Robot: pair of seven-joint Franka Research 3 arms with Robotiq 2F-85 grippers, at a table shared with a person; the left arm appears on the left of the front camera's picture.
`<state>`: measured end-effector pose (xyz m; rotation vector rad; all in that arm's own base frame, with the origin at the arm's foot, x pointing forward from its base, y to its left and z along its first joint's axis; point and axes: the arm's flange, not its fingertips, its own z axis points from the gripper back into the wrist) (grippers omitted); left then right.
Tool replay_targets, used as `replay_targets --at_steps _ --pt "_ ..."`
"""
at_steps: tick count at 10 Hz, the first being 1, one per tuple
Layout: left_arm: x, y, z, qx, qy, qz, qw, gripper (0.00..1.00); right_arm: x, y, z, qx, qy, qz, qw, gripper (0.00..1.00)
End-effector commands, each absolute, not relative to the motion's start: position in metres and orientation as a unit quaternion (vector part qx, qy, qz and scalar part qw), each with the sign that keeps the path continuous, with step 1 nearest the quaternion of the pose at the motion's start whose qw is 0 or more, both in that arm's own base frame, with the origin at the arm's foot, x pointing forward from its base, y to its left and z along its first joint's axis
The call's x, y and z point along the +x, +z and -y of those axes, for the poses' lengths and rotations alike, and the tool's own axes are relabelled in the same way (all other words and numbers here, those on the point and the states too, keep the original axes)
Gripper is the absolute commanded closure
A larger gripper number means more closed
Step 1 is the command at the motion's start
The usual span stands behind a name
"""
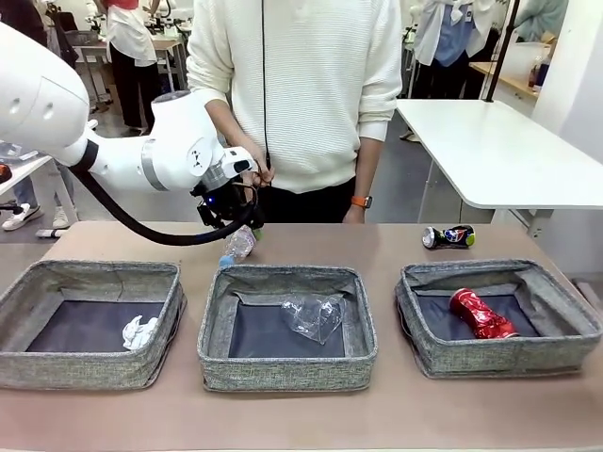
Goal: Sort the waste into the appropriate baskets.
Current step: Pick up the waste item pointed out by the person.
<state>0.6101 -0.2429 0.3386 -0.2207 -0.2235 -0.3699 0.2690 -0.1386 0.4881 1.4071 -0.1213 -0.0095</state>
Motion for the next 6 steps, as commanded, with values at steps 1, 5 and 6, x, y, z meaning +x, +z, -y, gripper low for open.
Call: replay_targets --at_steps 1,5,6 --pt "0.6045 0.3309 0.2437 -0.079 -0.169 0.125 0.974 0.0 0.2695 0.4896 0.137 0.649 -0.003 0.064 0.758 0.0" --pt "0.6048 0.3264 0.2465 -0.078 -0.172 0.116 0.975 0.0 0.2695 0.4896 0.137 0.649 -0.003 0.064 0.758 0.0" --pt "0.6072 0.3248 0.2468 -0.068 -0.17 0.1 0.978 0.22 0.2695 0.4896 0.137 0.649 -0.003 0.064 0.758 0.0"
